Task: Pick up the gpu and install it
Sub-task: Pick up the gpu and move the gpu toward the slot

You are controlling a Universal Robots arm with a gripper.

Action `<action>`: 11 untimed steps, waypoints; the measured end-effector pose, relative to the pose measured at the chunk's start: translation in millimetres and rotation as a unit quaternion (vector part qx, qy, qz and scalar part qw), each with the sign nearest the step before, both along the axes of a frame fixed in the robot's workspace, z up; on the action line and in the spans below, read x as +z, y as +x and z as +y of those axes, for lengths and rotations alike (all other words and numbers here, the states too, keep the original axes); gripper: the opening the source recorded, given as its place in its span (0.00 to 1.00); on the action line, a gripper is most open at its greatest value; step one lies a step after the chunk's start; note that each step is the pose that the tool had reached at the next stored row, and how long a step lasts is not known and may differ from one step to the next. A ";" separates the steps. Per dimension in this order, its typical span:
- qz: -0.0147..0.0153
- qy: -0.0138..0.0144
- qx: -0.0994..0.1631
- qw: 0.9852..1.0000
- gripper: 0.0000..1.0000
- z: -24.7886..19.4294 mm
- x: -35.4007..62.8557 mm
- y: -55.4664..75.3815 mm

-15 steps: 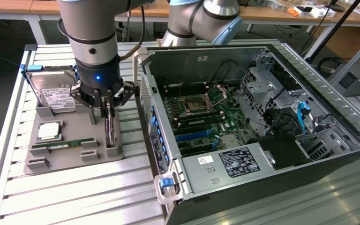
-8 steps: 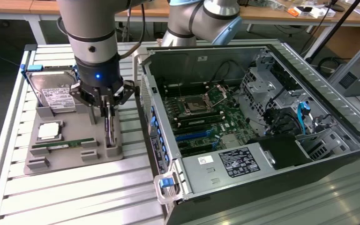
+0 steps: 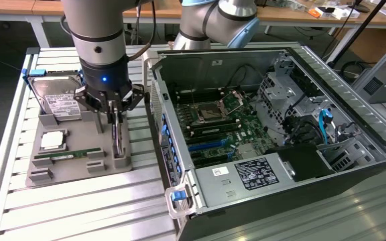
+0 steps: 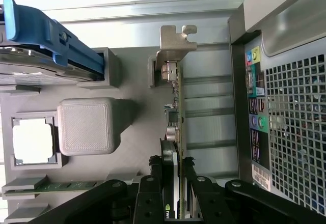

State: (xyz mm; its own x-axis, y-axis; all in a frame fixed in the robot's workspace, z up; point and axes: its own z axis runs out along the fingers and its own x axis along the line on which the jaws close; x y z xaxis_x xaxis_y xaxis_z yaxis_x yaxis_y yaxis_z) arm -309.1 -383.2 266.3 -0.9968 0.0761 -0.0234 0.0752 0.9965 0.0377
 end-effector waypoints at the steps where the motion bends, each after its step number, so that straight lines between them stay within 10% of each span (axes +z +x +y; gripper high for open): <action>1: 0.000 0.000 0.000 1.000 0.27 0.0 0.5 0.0; 11: 0.000 0.000 0.000 1.000 0.27 0.0 5.2 0.0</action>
